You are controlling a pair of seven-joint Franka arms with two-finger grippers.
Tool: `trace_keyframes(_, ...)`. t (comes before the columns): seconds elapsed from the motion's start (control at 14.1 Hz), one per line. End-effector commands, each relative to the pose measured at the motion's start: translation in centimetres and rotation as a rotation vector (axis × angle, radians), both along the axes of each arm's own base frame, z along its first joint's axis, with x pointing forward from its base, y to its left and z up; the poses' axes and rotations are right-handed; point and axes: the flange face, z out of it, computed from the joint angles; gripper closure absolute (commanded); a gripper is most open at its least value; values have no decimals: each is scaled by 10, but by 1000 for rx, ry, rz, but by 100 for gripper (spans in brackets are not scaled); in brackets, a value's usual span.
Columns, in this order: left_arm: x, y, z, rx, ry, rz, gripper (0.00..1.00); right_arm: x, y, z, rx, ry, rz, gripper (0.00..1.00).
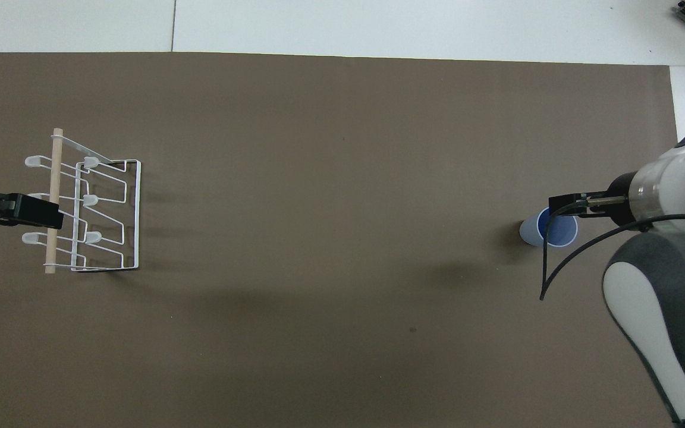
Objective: Hang cup on cup holder
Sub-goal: 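Grasp the light blue cup with the right gripper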
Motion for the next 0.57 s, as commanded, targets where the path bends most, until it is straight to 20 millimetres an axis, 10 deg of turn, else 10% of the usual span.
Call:
trace_keyframes(0.0, -9, 3, -2, 14, -20, -9, 0, -5, 3, -23, 29, -7, 2, 0)
trace_keyframes(0.5, -11, 3, -4, 15, -21, -8, 0, 8, 0, -112, 30, 46, 8, 0)
